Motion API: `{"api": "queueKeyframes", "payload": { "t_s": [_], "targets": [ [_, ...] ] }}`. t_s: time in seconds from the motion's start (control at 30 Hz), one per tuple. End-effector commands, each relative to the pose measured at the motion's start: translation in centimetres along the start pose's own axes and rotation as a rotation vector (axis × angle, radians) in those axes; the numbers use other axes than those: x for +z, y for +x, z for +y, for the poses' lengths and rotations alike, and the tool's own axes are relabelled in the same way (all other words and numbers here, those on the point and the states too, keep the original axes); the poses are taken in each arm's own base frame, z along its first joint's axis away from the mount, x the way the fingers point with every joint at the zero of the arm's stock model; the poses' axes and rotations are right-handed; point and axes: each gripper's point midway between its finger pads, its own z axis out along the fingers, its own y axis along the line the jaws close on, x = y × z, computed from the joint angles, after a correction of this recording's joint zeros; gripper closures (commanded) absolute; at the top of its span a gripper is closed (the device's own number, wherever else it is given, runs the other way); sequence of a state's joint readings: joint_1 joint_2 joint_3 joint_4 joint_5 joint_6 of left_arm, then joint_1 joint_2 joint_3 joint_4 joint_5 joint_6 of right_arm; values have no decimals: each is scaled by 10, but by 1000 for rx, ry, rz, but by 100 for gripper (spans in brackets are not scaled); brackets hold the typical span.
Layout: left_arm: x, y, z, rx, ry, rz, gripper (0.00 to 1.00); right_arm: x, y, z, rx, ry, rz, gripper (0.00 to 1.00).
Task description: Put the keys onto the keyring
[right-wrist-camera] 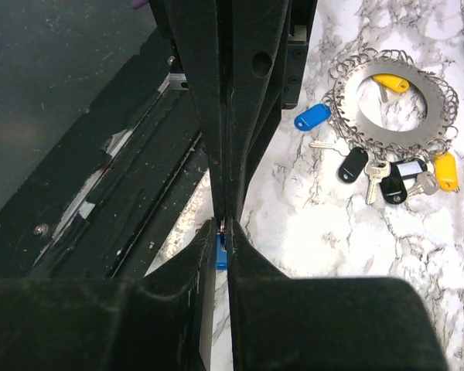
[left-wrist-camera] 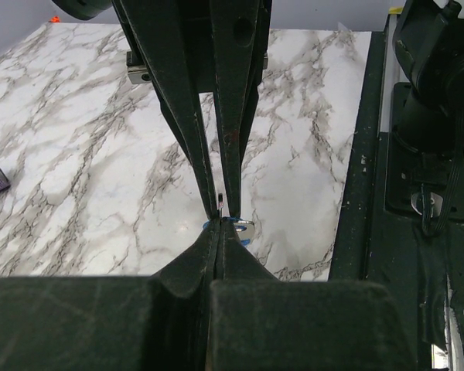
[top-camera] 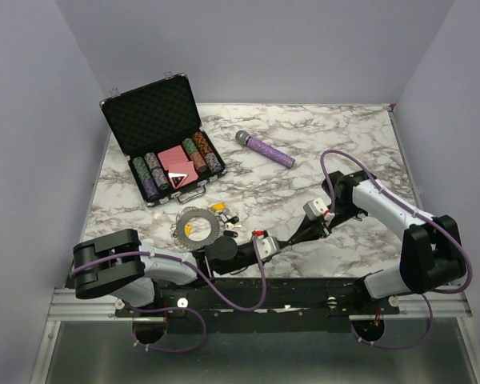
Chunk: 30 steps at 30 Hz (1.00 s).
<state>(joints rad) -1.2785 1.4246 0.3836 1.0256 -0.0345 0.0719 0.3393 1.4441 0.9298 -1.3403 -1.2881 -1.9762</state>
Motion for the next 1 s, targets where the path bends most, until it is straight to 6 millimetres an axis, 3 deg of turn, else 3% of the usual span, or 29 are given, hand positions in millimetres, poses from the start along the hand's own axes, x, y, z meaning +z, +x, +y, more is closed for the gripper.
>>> {"api": "queueKeyframes", "payload": {
  "t_s": [0.0, 0.97],
  "targets": [
    [0, -15, 2, 7, -15, -63, 100, 4, -8, 11, 66, -14, -48, 81],
    [-8, -10, 6, -20, -51, -69, 100, 2, -11, 8, 75, 4, -56, 76]
  ]
}}
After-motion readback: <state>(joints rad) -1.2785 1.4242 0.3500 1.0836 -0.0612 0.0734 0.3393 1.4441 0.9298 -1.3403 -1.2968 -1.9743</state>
